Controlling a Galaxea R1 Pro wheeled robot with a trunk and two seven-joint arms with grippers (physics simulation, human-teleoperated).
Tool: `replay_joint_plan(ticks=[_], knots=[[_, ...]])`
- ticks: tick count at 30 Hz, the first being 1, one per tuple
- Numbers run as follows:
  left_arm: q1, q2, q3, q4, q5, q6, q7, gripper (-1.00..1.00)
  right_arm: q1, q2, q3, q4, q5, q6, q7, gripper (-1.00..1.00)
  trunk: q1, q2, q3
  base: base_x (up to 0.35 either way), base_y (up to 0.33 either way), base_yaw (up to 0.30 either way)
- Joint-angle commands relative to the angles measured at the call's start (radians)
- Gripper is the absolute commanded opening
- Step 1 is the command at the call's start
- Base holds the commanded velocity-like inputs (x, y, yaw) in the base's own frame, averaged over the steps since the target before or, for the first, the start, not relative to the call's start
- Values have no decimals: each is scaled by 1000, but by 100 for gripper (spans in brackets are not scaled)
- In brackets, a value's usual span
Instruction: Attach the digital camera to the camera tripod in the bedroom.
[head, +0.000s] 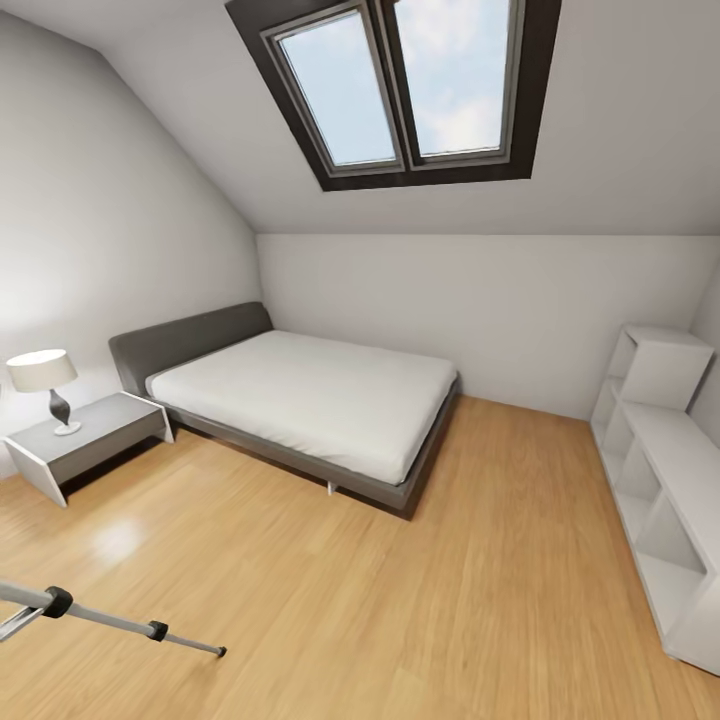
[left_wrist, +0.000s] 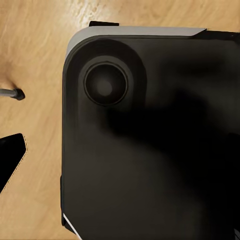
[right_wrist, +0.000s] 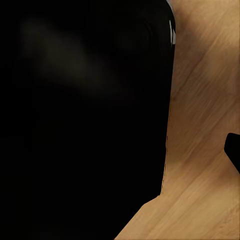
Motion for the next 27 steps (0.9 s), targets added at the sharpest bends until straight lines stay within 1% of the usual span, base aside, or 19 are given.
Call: replay_joint_plan(ticks=[1,9,27], knots=[[0,0,0,0,7,-2,1,100,0,0,1,0,0,0,0,100,0,0,-1,0,174,0],[0,0,0,0,7,-2,1,100,0,0,1,0,0,0,0,100,0,0,-1,0,144,0],[0,0,0,0,7,-2,1,100,0,0,1,0,0,0,0,100,0,0,-1,0,11,0]])
